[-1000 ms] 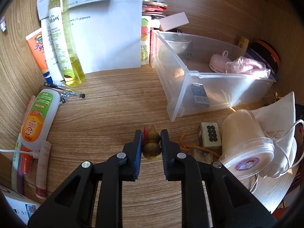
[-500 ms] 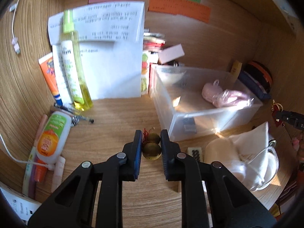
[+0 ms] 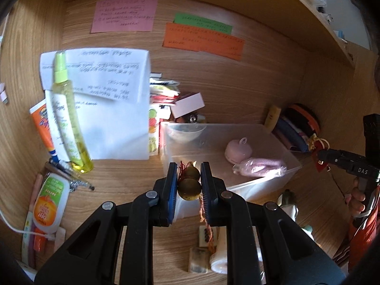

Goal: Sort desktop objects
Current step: 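Carry the red pouch into the clear box and open the right tool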

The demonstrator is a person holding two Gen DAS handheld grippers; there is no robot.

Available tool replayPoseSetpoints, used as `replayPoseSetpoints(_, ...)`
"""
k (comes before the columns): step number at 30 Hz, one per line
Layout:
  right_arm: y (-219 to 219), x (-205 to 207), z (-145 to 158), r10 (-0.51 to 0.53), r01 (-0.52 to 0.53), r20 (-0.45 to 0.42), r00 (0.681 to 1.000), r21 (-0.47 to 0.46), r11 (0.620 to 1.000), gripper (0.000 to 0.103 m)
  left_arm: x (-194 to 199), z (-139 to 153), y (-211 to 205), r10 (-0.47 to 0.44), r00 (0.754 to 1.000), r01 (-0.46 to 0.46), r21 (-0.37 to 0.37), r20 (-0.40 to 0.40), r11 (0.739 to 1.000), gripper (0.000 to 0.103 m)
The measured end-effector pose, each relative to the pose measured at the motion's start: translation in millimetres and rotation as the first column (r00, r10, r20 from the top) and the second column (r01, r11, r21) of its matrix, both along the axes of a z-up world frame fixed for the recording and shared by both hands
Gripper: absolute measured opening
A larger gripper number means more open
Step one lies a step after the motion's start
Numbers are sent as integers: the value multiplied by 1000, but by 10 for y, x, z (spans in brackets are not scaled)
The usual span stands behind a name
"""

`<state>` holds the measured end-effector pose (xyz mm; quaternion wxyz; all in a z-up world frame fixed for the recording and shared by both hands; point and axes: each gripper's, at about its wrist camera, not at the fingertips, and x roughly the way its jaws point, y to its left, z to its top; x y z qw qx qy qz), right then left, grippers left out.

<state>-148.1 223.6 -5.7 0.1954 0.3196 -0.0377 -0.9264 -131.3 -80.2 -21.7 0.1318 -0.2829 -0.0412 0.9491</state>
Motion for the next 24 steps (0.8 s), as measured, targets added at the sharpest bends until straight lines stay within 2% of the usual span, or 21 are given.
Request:
replayPoseSetpoints(3,-75,-60,71,18,-18,-22,1000,-1,1000,39,-82,21,84,-18,1000,17,-13,-14,1000,17)
replayPoseSetpoints(6,-147,-139,91,38,-39,-28,999,-6,999,39,-207,-28,141,-24,1000,24,-16,8,1000,17)
replayPoseSetpoints(11,-283,-324,-19,66,-66,10,998,-9,998,39,-355,-154,167,-17,999,18,-19,49,1000,17)
replayPoseSetpoints(16,-364,-451,-104,81,-81,49,996,3,997,39,-270,-179,22,-7,998,8,-24,68,1000,17)
replayPoseSetpoints(22,-372,-598,-101,76,-78,70,995,29,997,39,-128,-421,-248,37,986,-25,-73,163,997,31)
replayPoseSetpoints(24,-405,-662,-113,72,-76,83,994,42,996,39,-102,-564,-324,51,976,-34,-85,211,996,31)
